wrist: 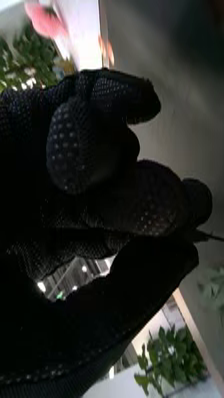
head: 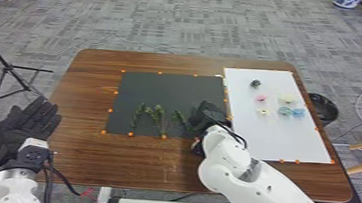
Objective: Arrange flowers
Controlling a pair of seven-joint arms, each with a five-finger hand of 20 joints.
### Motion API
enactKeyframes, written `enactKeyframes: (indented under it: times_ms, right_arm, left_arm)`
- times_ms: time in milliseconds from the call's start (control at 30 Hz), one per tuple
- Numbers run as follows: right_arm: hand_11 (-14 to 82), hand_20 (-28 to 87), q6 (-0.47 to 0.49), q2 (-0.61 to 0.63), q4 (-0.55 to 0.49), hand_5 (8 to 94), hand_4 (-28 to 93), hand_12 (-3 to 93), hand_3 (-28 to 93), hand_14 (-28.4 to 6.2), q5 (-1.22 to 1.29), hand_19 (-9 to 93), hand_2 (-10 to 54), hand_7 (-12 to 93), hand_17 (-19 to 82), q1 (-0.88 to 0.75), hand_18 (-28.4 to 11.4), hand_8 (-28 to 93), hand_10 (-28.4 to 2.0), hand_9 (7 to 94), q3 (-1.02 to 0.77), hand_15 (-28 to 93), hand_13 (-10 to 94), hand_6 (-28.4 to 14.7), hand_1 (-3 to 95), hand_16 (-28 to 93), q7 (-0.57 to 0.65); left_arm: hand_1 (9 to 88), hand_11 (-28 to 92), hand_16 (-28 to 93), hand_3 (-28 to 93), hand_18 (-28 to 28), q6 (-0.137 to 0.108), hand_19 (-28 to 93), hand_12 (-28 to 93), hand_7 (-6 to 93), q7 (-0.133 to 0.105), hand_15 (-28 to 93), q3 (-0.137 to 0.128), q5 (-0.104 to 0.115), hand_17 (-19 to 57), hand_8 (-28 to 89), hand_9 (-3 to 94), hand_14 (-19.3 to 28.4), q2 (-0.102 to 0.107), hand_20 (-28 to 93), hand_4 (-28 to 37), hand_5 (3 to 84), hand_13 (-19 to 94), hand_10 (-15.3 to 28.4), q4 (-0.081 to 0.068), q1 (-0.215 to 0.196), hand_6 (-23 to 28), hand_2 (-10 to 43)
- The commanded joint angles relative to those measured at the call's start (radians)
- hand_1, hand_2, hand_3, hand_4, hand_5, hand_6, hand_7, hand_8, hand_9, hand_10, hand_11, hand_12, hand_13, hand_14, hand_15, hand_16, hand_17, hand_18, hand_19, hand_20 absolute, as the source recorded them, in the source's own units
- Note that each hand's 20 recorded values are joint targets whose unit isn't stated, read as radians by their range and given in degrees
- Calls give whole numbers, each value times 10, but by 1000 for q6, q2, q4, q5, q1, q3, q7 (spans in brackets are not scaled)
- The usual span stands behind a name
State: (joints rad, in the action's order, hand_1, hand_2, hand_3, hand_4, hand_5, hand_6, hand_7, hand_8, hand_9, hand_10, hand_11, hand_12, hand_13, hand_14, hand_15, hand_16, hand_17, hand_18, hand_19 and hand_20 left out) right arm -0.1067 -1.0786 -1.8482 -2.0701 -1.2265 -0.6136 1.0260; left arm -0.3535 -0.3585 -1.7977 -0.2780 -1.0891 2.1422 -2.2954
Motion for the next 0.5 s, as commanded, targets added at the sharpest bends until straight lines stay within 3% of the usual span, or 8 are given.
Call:
enactKeyframes:
  times_ms: [33, 133, 300, 500]
  right_arm:
    - [447, 331, -24, 21, 21, 742, -3, 368, 758, -68, -23, 839, -95, 459, 396, -35, -265, 227, -99, 905, -24, 658, 888, -19, 426, 392, 41]
    - [445, 324, -19, 25, 16, 753, -50, 354, 711, -63, -23, 842, -95, 436, 397, -44, -265, 210, -102, 907, -26, 651, 892, -21, 443, 395, 29]
    - [430, 310, -18, 28, 16, 783, -104, 352, 681, -58, -31, 848, -95, 300, 396, -47, -265, 225, -103, 906, -35, 639, 892, -38, 422, 408, 27]
    - [425, 306, 6, 45, 9, 780, -126, 351, 699, -55, -58, 848, -95, 273, 394, -56, -263, 210, -103, 901, -52, 635, 888, -46, 392, 410, 10]
  left_arm:
    - [249, 272, -67, 759, 154, 2, 408, 100, 139, -4, 355, -4, 6, -69, -89, 362, 165, -7, 99, -283, 464, 264, 176, 0, -24, 113, 201]
    - [249, 273, -68, 760, 155, 5, 408, 101, 140, -12, 355, 2, 32, -69, -89, 362, 165, -11, 99, -283, 463, 265, 176, -1, -25, 113, 201]
    - [250, 273, -68, 760, 155, 1, 408, 101, 139, -12, 355, 4, 26, -68, -89, 363, 165, -9, 99, -283, 464, 265, 176, 0, -27, 113, 199]
    - [251, 273, -68, 759, 155, -5, 408, 100, 140, -19, 355, 5, 30, -67, -88, 363, 164, -8, 98, -283, 464, 266, 176, -3, -24, 113, 198]
